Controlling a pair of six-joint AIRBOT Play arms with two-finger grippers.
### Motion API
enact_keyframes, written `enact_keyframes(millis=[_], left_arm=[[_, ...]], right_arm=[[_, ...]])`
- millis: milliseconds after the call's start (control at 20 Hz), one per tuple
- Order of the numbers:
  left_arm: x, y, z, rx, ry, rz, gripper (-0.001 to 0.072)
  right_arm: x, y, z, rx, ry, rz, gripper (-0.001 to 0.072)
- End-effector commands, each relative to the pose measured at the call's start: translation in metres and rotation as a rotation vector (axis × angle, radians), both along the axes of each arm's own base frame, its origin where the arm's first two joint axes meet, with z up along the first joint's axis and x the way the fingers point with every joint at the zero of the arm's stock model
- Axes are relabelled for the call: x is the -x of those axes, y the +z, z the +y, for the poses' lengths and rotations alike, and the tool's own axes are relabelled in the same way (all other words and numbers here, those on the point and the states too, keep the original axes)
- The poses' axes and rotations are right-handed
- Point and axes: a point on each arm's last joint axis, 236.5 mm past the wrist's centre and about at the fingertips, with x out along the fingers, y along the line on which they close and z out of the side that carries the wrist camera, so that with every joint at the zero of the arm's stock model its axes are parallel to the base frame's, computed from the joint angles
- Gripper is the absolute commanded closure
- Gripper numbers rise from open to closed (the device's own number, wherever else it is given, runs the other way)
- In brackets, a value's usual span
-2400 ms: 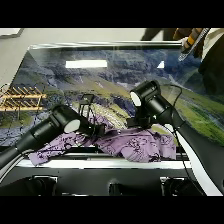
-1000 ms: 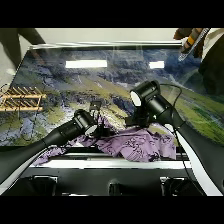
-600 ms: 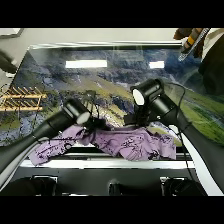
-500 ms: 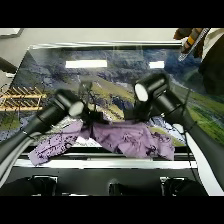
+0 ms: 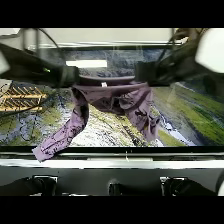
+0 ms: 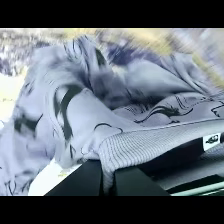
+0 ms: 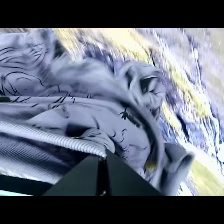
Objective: Fold the clothes and pants, and hang the long-sleeved shirts on hangers.
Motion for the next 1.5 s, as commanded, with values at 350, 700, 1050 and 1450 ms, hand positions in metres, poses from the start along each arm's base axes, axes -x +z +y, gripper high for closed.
enact_keyframes(millis=[350,700,1050,1450], left_arm=[[0.055,0.133,0.027,0.317,-0.003,-0.297,0.0681],[0.078,0.200,0.040,0.503,-0.011,-0.482,0.0681],[0.076,0.222,0.020,0.618,-0.059,-0.543,0.0681],[0.027,0.090,0.023,0.339,0.056,-0.211,0.0681]], right_arm=[[0.046,0.161,-0.014,-0.351,0.074,-0.501,0.0671],[0.069,0.224,-0.017,-0.495,0.119,-0.705,0.0671],[0.078,0.259,-0.009,-0.591,0.168,-0.816,0.0670],[0.031,0.104,-0.010,-0.223,0.057,-0.326,0.0670]])
